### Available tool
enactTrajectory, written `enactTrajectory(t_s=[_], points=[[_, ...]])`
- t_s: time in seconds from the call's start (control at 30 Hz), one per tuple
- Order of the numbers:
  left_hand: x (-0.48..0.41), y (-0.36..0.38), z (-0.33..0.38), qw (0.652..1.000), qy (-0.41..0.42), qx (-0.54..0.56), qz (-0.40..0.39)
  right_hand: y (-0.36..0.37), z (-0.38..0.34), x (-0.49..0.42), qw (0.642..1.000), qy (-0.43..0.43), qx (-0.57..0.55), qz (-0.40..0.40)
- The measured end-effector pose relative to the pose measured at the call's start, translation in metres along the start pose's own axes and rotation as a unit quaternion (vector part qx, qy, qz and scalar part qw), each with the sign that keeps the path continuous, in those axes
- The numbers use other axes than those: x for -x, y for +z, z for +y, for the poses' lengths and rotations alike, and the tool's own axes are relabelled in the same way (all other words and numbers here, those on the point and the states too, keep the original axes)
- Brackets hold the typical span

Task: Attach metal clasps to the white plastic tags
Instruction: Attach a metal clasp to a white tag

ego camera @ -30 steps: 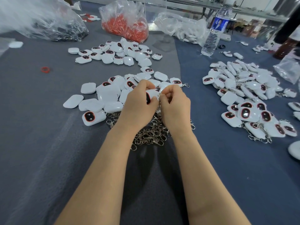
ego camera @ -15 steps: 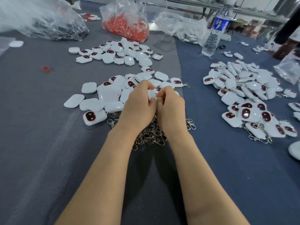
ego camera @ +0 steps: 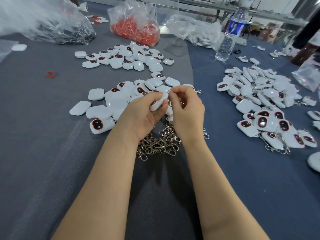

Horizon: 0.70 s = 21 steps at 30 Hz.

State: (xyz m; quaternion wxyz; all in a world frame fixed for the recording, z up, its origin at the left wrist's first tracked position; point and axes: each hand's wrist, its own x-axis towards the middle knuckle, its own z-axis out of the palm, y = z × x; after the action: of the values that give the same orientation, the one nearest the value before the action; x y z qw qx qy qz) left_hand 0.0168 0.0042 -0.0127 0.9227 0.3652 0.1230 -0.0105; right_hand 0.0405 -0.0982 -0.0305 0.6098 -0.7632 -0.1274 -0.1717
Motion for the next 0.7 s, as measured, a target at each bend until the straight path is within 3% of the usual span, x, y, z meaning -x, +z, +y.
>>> enactTrajectory(t_s=[0.17,0.37,0.47,0.63,0.7], points=[[0.001,-0.001,0.001,1.000,-0.013,0.011,-0.004,-0.003,0.001,0.000,0.999,-0.017,0.037,-0.002],[0.001,0.002,-0.006,0.970,0.124,-0.187,0.098,-0.004,0.004,-0.002,0.991,-0.033,0.127,-0.028],[-0.001,-0.001,-0.008,0.901,0.205,-0.360,0.127,-0.005,0.005,-0.004,0.981,-0.035,0.185,-0.052],[0.002,-0.003,-0.015,0.715,0.347,-0.599,0.101,-0.004,0.007,-0.004,0.943,-0.025,0.312,-0.109],[0.001,-0.003,-0.017,0.685,0.370,-0.621,0.092,-0.003,0.006,-0.002,0.949,-0.002,0.293,-0.114]])
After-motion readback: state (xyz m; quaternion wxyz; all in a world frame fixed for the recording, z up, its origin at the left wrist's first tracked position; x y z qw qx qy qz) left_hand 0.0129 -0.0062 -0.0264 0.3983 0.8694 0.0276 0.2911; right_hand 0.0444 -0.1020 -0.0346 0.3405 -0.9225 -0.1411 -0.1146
